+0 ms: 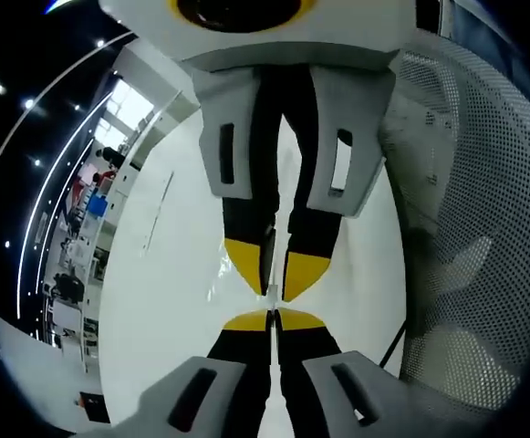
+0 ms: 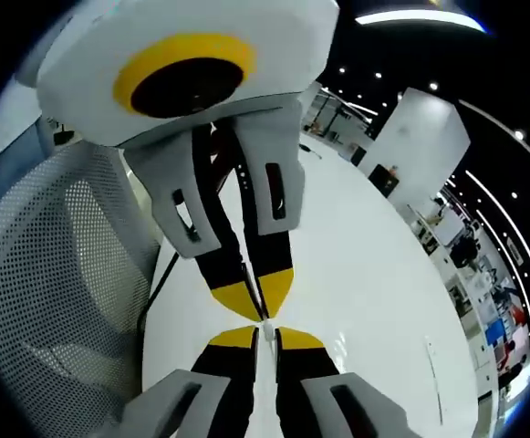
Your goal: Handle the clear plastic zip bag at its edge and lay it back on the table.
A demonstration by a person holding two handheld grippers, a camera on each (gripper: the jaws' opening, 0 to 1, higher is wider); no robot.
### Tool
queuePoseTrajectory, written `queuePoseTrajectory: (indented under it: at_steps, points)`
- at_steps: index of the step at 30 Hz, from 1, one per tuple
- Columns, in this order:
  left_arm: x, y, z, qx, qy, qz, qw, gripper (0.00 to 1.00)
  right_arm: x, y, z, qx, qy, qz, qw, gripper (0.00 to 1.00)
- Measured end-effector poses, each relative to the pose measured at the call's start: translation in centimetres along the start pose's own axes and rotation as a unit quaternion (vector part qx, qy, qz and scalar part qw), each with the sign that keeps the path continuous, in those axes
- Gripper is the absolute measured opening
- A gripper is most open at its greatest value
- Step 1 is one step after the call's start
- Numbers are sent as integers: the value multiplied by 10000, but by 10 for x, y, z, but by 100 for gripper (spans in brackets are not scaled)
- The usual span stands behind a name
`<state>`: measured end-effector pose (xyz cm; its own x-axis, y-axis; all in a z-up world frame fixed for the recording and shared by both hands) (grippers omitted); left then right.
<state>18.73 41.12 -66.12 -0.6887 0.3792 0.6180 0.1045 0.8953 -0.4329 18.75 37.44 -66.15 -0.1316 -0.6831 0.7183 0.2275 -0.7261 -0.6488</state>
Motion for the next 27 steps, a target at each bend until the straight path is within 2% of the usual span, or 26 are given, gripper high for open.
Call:
queuePoseTrajectory:
  at_steps: [4, 11, 27]
  points:
    - [2, -1, 2, -125, 25, -4, 9999, 0, -2, -1, -3, 276, -129, -98, 9995, 1]
    - [2, -2, 2, -150, 57, 29, 9999, 0, -4, 0, -3, 455, -159, -213, 9986, 1]
    - [2, -2, 6, -100, 173, 2, 9998, 0, -3, 2, -6, 508, -198, -289, 9981, 0]
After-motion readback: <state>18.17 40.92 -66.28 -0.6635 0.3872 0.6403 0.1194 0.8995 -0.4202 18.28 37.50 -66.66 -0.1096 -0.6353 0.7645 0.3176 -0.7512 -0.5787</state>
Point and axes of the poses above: the point that each gripper's makers call its tool centre point, and the gripper's own axes: x roughly backward along the fingers, z roughly to its right, y roughly out of its underside, the point moved 4 cm from there along x, roughly backward along the fingers, and after that the axes turned 12 degrees about -y, right-handed, at the moved point
